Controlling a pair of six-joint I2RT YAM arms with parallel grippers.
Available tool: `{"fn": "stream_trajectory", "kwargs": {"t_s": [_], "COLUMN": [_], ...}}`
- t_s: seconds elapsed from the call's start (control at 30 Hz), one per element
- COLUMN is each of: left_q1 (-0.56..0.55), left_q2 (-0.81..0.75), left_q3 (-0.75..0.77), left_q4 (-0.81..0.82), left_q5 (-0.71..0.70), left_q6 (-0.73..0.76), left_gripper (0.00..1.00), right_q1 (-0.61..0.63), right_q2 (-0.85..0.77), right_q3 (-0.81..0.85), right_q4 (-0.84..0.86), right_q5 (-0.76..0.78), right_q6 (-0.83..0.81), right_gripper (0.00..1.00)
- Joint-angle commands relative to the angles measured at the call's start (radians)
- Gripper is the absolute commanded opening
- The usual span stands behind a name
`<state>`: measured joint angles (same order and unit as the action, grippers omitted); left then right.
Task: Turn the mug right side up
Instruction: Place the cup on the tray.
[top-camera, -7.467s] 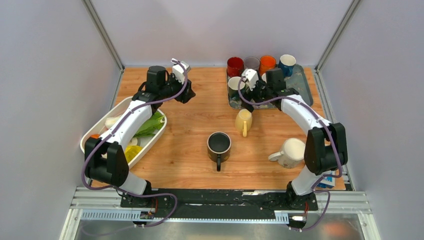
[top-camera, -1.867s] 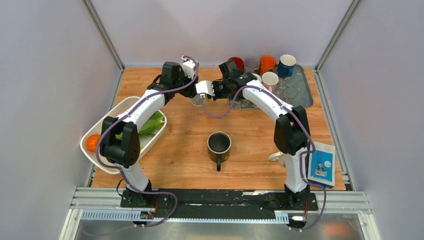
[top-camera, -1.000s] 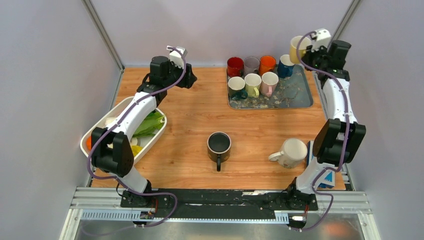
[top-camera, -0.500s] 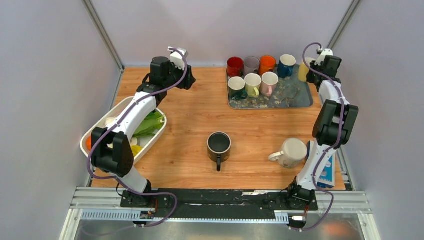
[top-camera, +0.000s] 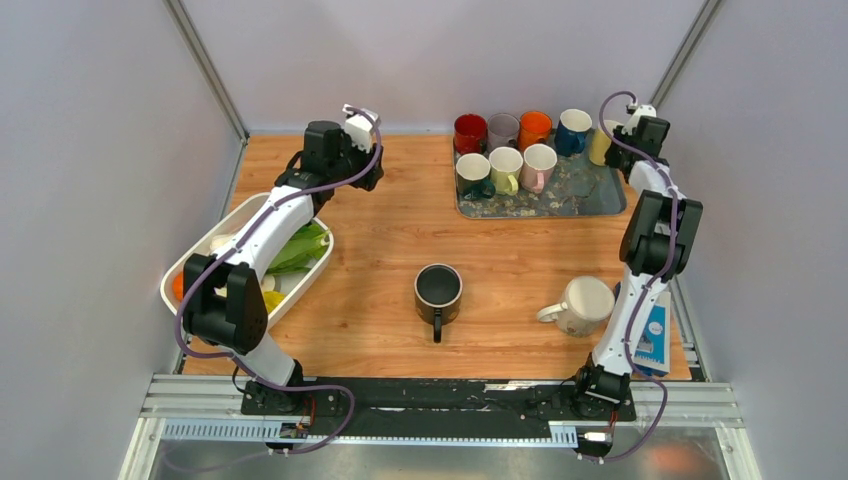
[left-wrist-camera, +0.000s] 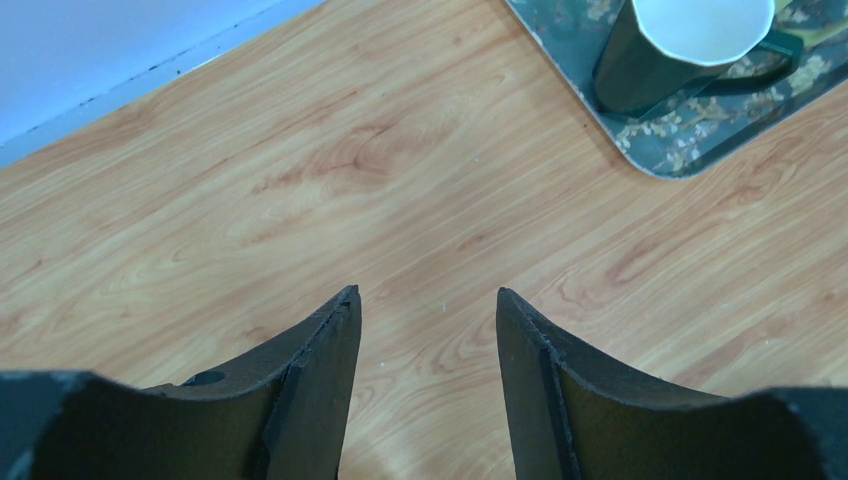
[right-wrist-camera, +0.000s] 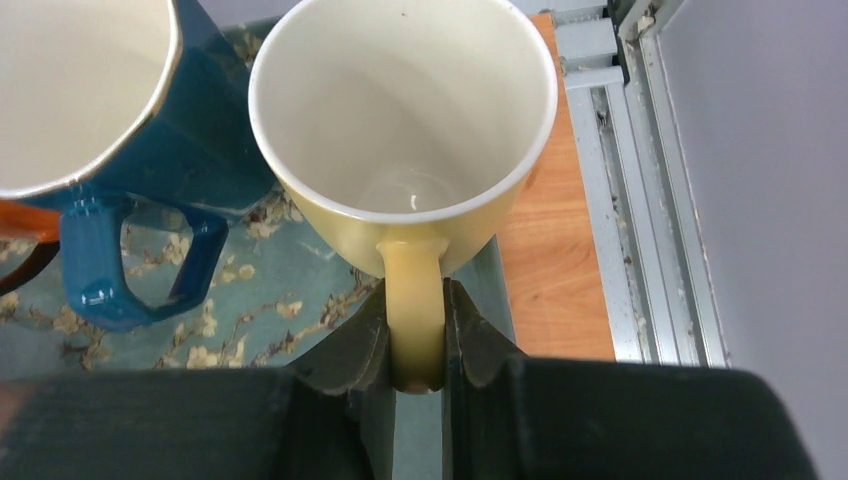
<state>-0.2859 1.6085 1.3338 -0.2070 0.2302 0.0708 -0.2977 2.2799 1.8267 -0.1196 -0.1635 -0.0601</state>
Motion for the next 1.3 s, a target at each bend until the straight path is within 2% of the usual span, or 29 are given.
{"fn": "stream_trajectory", "kwargs": {"t_s": [0.0, 0.2, 0.37, 0.57, 0.63, 0.73, 0.83, 1.0, 1.1, 1.2, 1.27], "left_q1": [0.000, 0.000, -0.002, -0.019, -0.025, -0.028, -0.028, -0.027, -0.027, -0.022, -0.003], "left_q2": [-0.011, -0.006, -0.008, -0.007, -0.005, -0.004, -0.005, -0.017, -0.031, -0.054, -0.066], "left_q3": [0.020, 0.033, 0.034, 0.034, 0.032, 0.032, 0.026, 0.009, -0.004, -0.031, -0.049], "left_q4": [-0.033, -0.049, -0.057, -0.064, -0.065, -0.065, -0.058, -0.038, -0.037, -0.054, -0.041], "left_q5": [-0.013, -0.014, -0.017, -0.018, -0.016, -0.009, -0.006, 0.002, 0.059, 0.117, 0.147], "left_q6": [0.067, 0.090, 0.102, 0.127, 0.129, 0.130, 0.128, 0.097, 0.116, 0.172, 0.139], "left_gripper": [0.60, 0.60, 0.60, 0.60, 0.60, 0.61, 0.62, 0.63, 0.63, 0.63, 0.63], "right_q1": [0.012, 0.025, 0.035, 0.040, 0.040, 0.040, 0.040, 0.039, 0.039, 0.039, 0.044], "right_q2": [0.039, 0.094, 0.126, 0.151, 0.152, 0.132, 0.086, -0.032, -0.119, -0.224, -0.299], "right_q3": [0.082, 0.109, 0.140, 0.174, 0.174, 0.157, 0.126, 0.066, 0.014, -0.074, -0.147], "right_q4": [0.110, 0.149, 0.158, 0.163, 0.163, 0.163, 0.160, 0.147, 0.127, 0.096, 0.084], "right_q5": [-0.016, 0.021, 0.038, 0.049, 0.049, 0.044, 0.039, 0.063, 0.063, -0.004, -0.088], "right_q6": [0.010, 0.007, 0.014, 0.017, 0.011, -0.002, -0.005, 0.009, 0.010, 0.000, -0.013], "right_gripper": [0.00, 0.00, 0.07, 0.09, 0.16, 0.37, 0.51, 0.63, 0.70, 0.74, 0.76]}}
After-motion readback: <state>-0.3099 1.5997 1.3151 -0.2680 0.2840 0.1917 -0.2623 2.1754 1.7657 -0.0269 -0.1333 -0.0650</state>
